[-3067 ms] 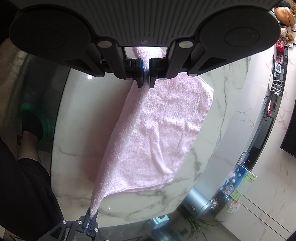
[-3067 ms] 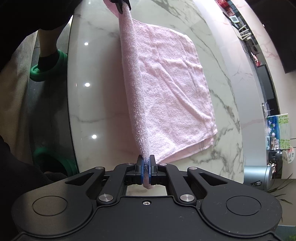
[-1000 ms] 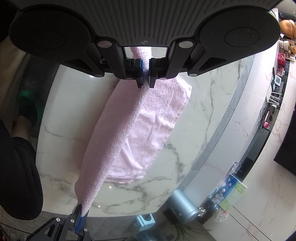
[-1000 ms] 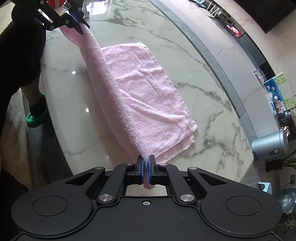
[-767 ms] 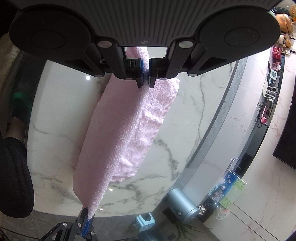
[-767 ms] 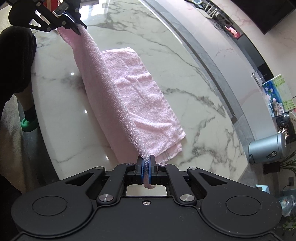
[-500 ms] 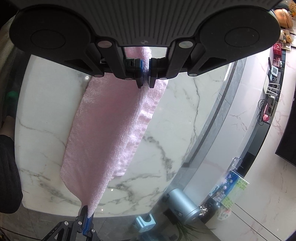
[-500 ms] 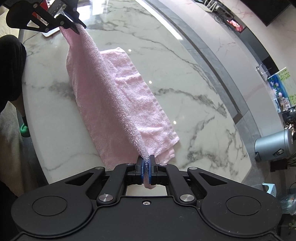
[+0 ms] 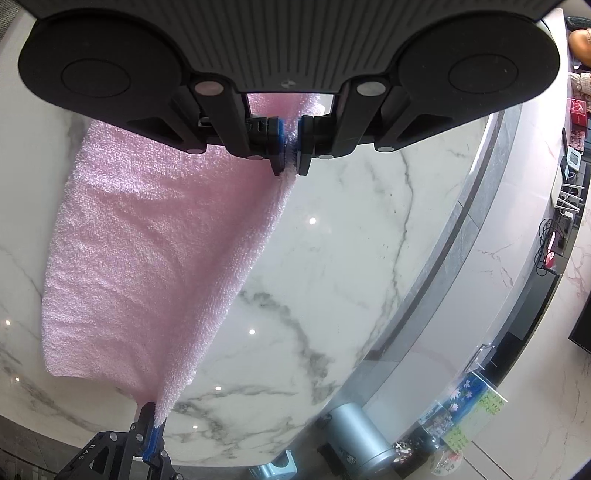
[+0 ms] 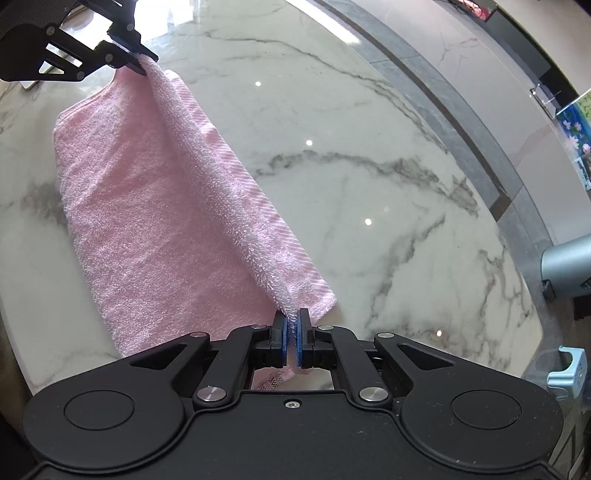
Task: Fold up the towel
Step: 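Open both grippers and release the folded towel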
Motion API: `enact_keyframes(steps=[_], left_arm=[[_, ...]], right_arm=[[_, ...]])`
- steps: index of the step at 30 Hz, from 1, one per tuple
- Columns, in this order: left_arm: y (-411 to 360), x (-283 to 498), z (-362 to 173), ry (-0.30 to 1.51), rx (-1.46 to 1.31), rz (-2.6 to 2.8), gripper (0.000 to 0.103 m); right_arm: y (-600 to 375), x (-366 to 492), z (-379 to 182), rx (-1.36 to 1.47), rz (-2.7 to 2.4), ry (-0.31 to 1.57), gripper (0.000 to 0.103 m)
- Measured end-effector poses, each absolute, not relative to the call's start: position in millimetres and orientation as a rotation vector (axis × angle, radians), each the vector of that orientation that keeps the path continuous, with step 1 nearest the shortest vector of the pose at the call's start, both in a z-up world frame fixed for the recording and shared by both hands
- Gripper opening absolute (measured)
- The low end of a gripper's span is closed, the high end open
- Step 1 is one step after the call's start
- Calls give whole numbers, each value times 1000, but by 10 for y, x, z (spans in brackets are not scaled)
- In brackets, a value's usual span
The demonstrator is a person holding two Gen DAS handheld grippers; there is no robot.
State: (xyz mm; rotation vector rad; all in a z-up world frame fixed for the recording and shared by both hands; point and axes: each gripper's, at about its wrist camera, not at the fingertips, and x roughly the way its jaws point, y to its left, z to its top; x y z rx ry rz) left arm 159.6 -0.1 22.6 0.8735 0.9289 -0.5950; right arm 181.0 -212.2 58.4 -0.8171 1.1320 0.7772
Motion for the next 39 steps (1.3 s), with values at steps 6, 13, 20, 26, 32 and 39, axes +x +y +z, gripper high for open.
enact_keyframes(steps=[6, 13, 20, 26, 32, 39], left_arm=[[50, 1750, -6, 967, 837, -614, 6], [117, 1756, -95, 979, 803, -615, 7], [140, 1723, -94, 974, 761, -585, 9], [150, 1763, -75, 959, 745, -452, 57], [298, 1837, 37, 1007, 628, -360, 65], [401, 1512, 505, 970, 610, -241, 74]], right_arm=[[-2151, 2003, 306, -785, 786, 1172, 3], [-2189, 2056, 174, -741, 784, 1188, 4], [-2236, 1967, 194, -715, 731, 1174, 21], [-2339, 1993, 211, -643, 610, 1186, 47], [-2389, 1986, 276, -570, 538, 1222, 51], [-2409, 1827, 586, -523, 510, 1182, 62]])
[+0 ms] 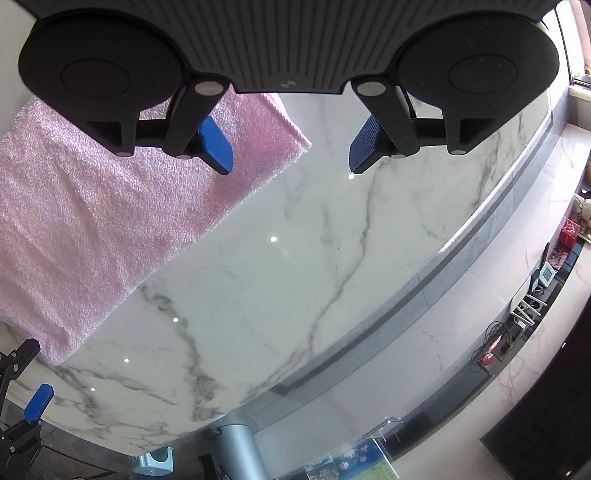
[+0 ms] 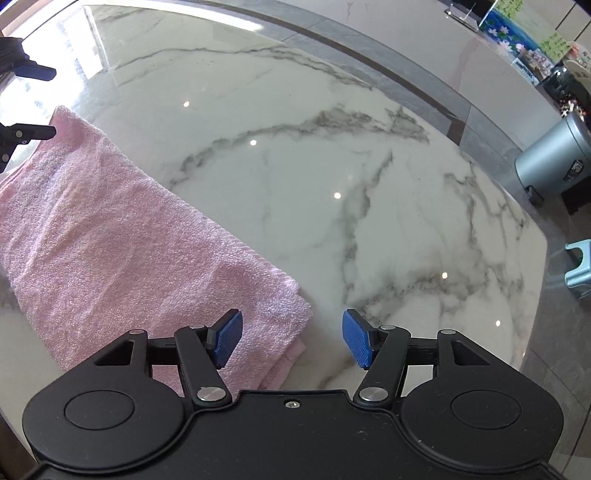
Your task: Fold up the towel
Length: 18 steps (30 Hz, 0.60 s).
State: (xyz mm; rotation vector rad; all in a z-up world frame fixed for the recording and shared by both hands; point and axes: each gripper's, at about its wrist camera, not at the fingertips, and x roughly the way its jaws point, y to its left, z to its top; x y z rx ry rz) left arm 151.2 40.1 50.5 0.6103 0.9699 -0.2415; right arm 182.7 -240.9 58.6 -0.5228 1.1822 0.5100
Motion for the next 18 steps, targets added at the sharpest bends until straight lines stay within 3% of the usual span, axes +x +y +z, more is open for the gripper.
enact_keyframes(steps=[3, 7, 10, 18], left_arm=[[419, 1331, 714, 952, 586, -213, 75], [408, 1095, 959, 945, 532, -160, 77], [383, 945, 1070, 938, 475, -145, 78], [344, 444, 1075, 919, 360, -114, 82]], right_arm=[[-2445, 1767, 738, -470, 513, 1161, 71], [-2489, 1567, 992, -405, 512, 1110, 74], [-2520, 1386, 1134, -353, 521, 1063, 95], [-2594, 726, 1251, -149, 514, 977, 96]])
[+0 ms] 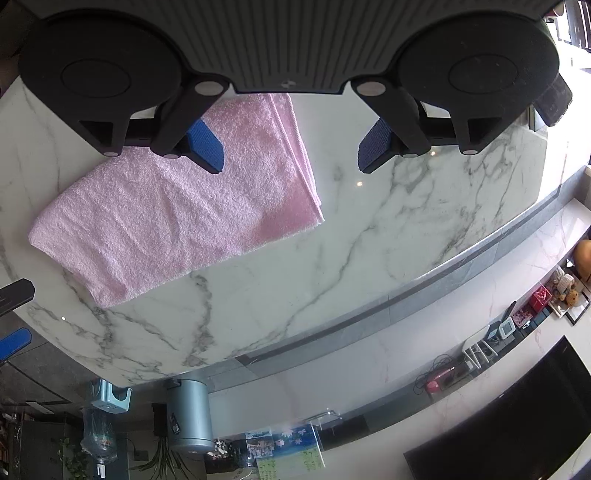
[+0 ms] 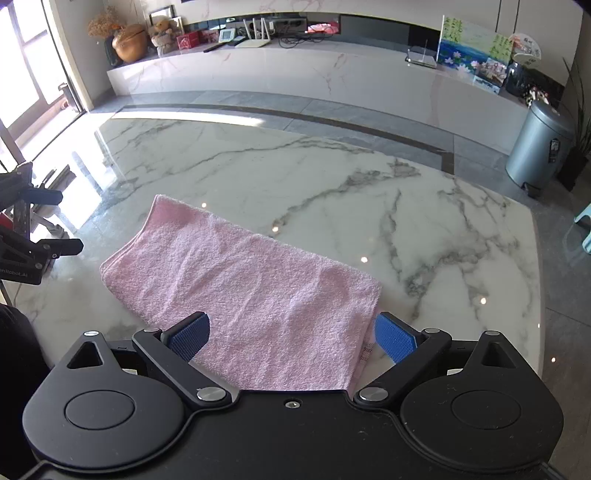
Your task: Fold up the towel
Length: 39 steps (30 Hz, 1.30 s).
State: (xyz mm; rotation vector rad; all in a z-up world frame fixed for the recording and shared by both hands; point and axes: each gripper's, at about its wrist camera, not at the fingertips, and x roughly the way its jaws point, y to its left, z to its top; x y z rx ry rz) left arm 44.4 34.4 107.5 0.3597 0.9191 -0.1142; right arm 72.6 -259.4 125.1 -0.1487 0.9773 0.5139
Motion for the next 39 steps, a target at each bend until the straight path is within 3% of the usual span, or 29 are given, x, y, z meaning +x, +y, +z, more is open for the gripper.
enact_keyframes(steps=[3, 7, 13, 16, 26, 39], left_arm=[[353, 272, 1054, 905, 316, -90, 82], [407, 128, 995, 901, 214, -49, 92], [355, -88, 736, 913, 129, -42, 93], [282, -191, 547, 909, 102, -58, 102], [179, -381, 199, 877, 58, -65, 102], [239, -365, -110, 962, 83, -161, 102]], right_arm=[[-2576, 505, 1215, -83, 513, 952, 96], [-2523, 209, 1131, -9, 476, 911, 103], [-2438, -168, 812, 74, 423, 901, 103], [-2417, -303, 605, 91, 383, 871, 103], [-2363, -599, 113, 119, 224, 755, 103], [-2304, -605, -93, 129, 255, 767, 103]])
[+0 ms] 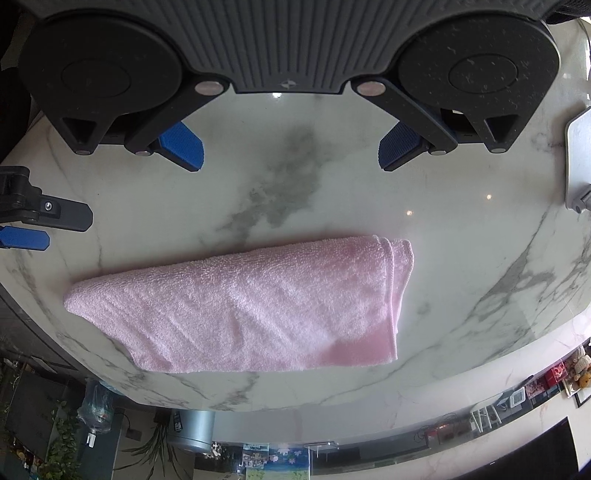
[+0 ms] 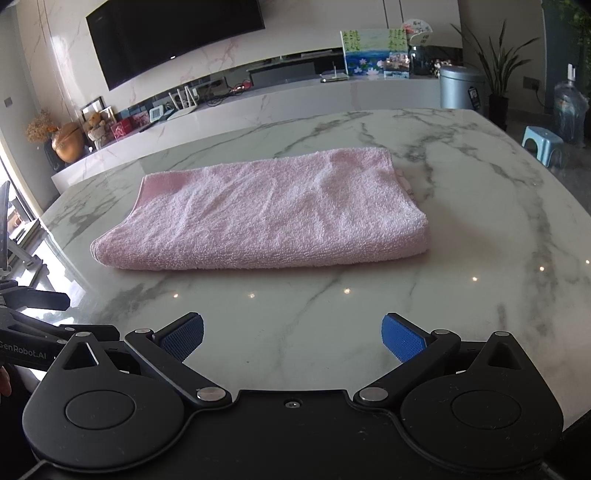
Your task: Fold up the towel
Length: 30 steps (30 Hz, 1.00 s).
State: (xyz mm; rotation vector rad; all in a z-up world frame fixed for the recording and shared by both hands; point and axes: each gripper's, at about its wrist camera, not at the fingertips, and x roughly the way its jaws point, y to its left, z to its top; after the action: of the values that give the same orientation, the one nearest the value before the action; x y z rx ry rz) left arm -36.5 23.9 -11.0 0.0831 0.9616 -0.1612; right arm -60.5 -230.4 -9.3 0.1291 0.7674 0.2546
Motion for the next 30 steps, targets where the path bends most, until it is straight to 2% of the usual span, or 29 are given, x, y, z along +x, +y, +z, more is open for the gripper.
enact_keyframes(steps=[11, 30], left_arm=[[226, -490, -149, 848, 38, -60, 102], [71, -557, -284, 787, 27, -21, 103]], right_arm=[[-2245, -637, -141, 51, 182, 752, 103], [-2120, -700, -288, 29, 155, 729, 103]])
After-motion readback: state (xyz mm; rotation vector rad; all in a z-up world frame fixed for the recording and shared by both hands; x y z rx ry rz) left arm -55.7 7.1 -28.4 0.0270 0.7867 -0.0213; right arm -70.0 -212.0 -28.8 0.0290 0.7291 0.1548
